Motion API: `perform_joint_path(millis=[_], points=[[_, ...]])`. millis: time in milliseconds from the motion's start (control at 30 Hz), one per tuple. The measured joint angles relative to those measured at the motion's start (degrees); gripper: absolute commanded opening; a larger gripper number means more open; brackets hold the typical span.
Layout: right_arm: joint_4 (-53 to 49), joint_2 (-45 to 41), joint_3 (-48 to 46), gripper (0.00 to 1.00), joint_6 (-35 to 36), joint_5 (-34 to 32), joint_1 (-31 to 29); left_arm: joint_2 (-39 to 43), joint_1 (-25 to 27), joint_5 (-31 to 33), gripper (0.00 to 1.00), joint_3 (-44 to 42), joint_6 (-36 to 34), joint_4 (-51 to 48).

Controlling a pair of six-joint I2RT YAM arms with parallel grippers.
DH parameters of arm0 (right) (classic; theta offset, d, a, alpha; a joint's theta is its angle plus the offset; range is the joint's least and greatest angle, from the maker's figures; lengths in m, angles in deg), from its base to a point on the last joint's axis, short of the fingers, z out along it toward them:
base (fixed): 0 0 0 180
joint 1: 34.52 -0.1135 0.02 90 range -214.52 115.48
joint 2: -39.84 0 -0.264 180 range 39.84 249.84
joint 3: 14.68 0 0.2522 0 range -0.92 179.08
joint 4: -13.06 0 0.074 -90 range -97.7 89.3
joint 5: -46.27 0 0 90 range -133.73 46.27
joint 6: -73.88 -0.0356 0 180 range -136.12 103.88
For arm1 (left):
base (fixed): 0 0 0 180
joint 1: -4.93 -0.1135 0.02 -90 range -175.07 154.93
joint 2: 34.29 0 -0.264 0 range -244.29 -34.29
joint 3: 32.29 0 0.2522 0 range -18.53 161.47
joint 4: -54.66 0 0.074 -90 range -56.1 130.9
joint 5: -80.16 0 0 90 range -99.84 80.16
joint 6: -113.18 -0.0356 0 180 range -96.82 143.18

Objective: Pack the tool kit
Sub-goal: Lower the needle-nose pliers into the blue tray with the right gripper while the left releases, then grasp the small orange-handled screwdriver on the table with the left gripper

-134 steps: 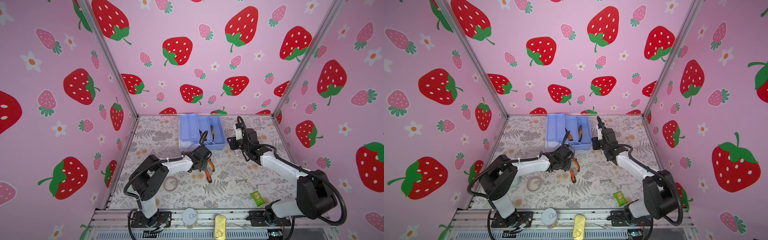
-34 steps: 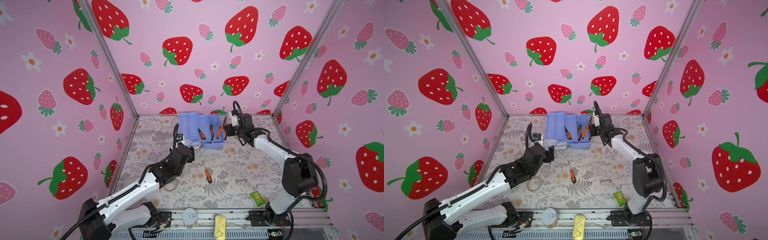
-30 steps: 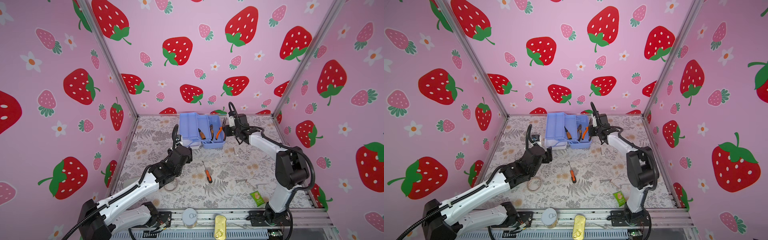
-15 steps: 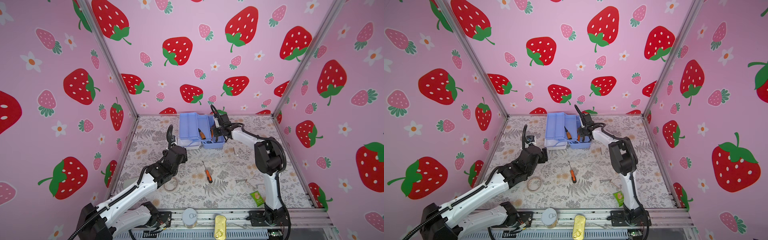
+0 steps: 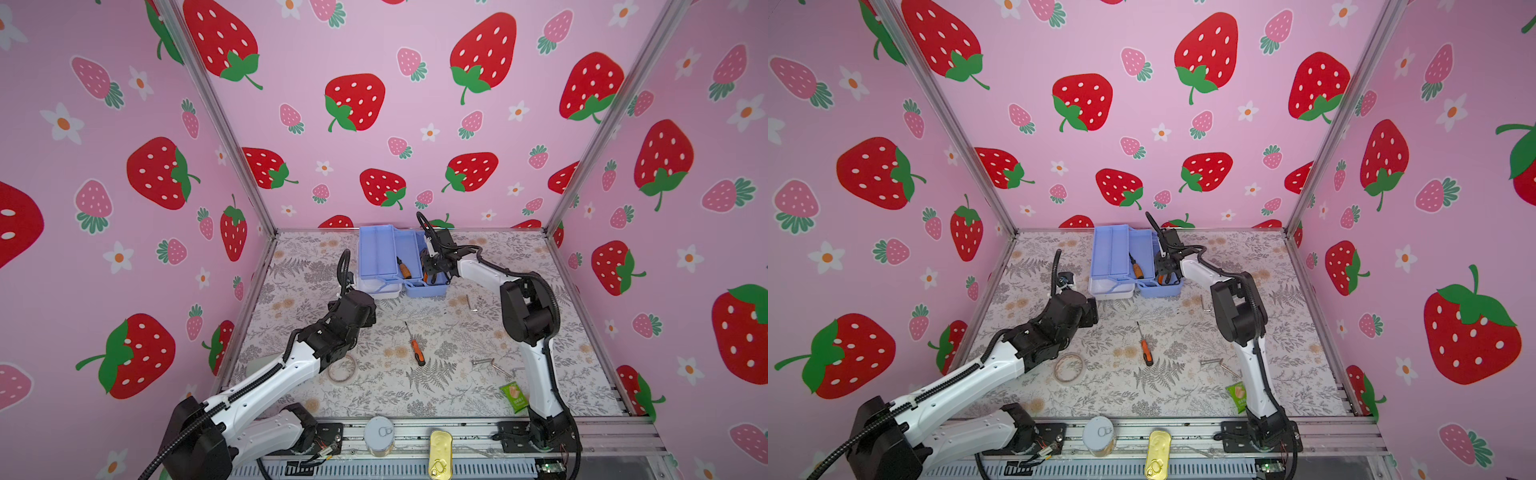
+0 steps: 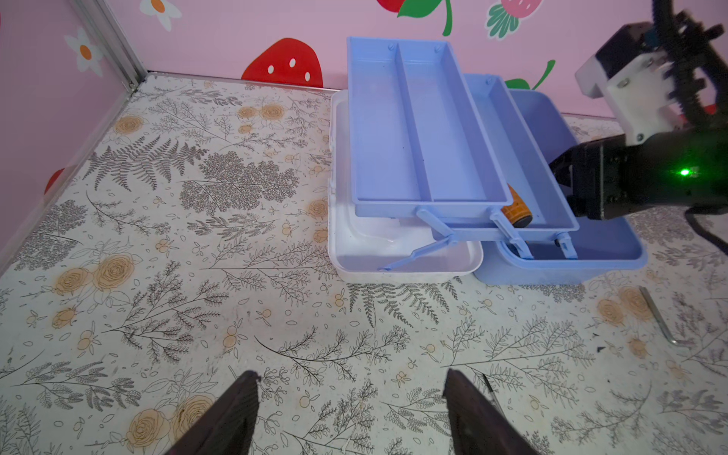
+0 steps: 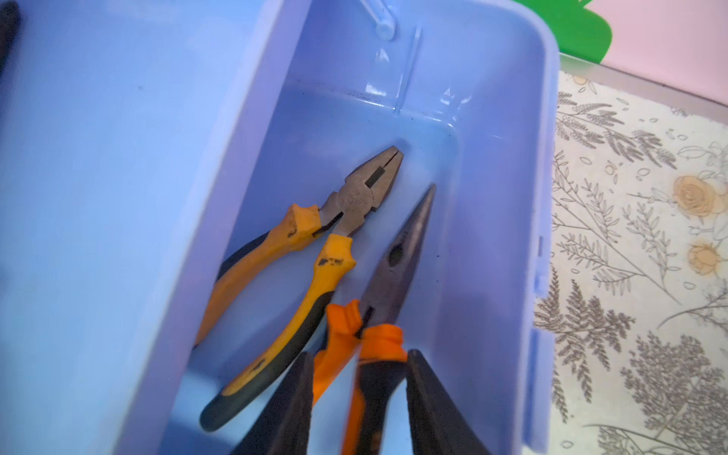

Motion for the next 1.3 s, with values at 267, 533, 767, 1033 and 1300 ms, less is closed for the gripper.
perform_joint_path(millis=[267,533,767,1033,1300], points=[[1.2,-9.9,-7.7,0.50,0.2,0.2,-0.1,-7.0,-0.2,-5.2,0.73,0.0,0.5,2.7],[9.2,-29.1,-24.1,0.47,-1.7,2.0,-0.5,-12.7,5.7,-8.8,0.71,1.8,2.6,3.8],[12.6,-40.5,-39.9,0.47,-3.3,3.4,-0.9,-21.3,12.3,-11.6,0.77,7.7,5.2,1.8],[13.2,-47.3,-47.1,0.49,-4.1,3.6,-0.9,-28.8,17.6,-15.3,0.78,14.9,8.6,-4.6],[13.9,-49.5,-50.2,0.50,-4.3,4.0,-0.9,-35.3,18.5,-19.0,0.67,19.0,12.9,-10.1]])
